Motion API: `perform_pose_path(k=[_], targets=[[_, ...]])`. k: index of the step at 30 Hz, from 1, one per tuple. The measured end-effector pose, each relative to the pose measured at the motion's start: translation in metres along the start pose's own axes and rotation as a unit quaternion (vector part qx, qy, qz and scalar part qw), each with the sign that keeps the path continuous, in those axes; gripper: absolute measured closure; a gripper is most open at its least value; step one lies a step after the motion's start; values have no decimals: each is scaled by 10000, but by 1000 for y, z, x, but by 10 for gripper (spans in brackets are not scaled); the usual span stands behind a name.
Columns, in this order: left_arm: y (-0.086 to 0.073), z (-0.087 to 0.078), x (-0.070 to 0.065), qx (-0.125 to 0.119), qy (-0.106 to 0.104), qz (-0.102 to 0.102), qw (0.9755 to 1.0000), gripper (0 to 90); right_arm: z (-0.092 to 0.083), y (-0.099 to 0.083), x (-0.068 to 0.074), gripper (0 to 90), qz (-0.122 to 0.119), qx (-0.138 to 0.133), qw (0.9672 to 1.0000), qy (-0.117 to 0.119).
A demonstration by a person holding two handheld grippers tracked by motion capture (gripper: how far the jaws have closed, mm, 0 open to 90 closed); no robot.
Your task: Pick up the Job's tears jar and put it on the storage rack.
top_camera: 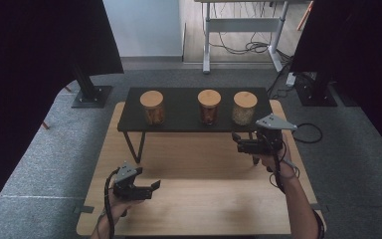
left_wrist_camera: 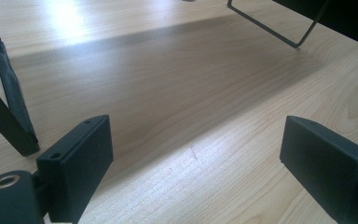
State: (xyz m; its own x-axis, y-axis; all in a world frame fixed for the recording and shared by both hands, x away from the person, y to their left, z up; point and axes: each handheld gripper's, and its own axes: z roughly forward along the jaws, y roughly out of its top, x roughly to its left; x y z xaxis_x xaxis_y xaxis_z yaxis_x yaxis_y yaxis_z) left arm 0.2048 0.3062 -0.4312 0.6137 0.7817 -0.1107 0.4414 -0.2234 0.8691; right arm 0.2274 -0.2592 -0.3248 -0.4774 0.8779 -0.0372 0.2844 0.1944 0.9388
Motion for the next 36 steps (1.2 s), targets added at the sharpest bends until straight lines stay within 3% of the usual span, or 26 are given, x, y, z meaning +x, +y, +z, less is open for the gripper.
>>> perform_pose_path(k=[23,36], targets=[[0,2,0,43,-14,8,10000,88,-18,-50,7,15,114,-124,9996,227],[-2,-1,-1,-22,-5,-1,10000,88,-6,-90,19,14,223,21,9993,316]])
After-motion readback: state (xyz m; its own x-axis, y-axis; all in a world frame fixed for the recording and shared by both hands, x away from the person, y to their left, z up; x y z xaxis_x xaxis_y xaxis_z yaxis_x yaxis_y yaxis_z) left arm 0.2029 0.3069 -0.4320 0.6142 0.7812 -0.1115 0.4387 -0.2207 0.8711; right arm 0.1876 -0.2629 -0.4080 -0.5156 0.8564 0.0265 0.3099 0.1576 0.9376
